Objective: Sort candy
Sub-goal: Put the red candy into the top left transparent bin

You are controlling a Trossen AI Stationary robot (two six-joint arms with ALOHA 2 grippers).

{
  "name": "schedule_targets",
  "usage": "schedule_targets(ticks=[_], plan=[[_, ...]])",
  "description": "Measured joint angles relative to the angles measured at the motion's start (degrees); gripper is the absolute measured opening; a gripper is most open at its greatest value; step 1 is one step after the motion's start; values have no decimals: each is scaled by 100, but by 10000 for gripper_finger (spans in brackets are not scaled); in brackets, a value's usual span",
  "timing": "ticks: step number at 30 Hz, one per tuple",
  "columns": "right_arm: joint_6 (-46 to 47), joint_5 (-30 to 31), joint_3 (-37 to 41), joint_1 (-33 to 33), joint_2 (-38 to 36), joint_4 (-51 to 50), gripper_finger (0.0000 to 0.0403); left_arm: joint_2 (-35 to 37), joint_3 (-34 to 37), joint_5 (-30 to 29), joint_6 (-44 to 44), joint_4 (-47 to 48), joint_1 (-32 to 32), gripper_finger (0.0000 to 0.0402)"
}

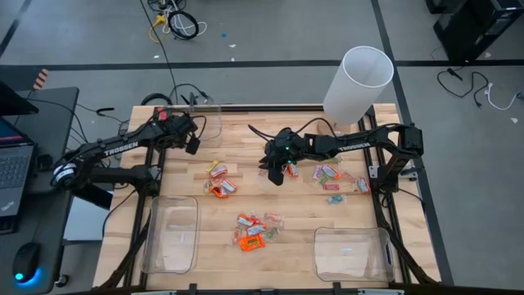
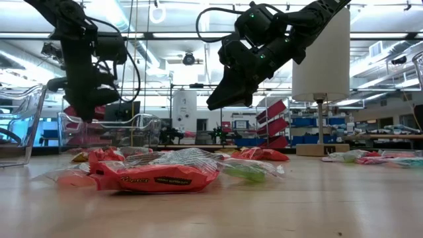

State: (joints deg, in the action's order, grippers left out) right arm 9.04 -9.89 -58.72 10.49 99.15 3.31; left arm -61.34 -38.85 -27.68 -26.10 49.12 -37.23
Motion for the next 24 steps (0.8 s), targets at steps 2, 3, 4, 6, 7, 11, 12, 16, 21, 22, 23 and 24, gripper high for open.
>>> schedule_targets(ticks=[2, 3, 4, 6, 7, 11, 12, 16, 21, 22, 23, 24], plan=[[0, -2, 0, 1, 0, 0, 91, 0, -91, -4, 54, 1, 0, 62], [2, -2, 0, 1, 0, 0, 91, 0, -137, -4, 82, 2, -2, 63], [2, 0, 0, 1, 0, 2, 91, 0, -186, -6, 144, 1, 0, 63], [2, -1, 0, 1, 0, 26, 91, 0, -273, -9, 210, 5, -2, 63], [11, 0, 0, 1, 0, 55, 91, 0, -317, -9, 236, 7, 0, 63], [24, -1, -2, 1, -24, 67, 91, 0, -500, -5, 470, 41, 13, 63], [24, 0, -2, 1, -40, 54, 91, 2, -553, 0, 526, 68, 31, 63], [23, 83, -4, 1, -194, -171, 91, 123, -752, 8, 706, 64, 208, 63], [-109, 241, -4, 1, -470, -852, 91, 412, -959, 11, 932, 42, 572, 63], [-109, 272, -4, 1, -522, -995, 91, 479, -991, 11, 950, 40, 663, 63], [-93, 298, -6, 1, -570, -1142, 91, 554, -1019, 11, 957, 33, 749, 63], [-39, 328, -7, 1, -607, -1297, 91, 630, -1037, 11, 959, -4, 836, 63]])
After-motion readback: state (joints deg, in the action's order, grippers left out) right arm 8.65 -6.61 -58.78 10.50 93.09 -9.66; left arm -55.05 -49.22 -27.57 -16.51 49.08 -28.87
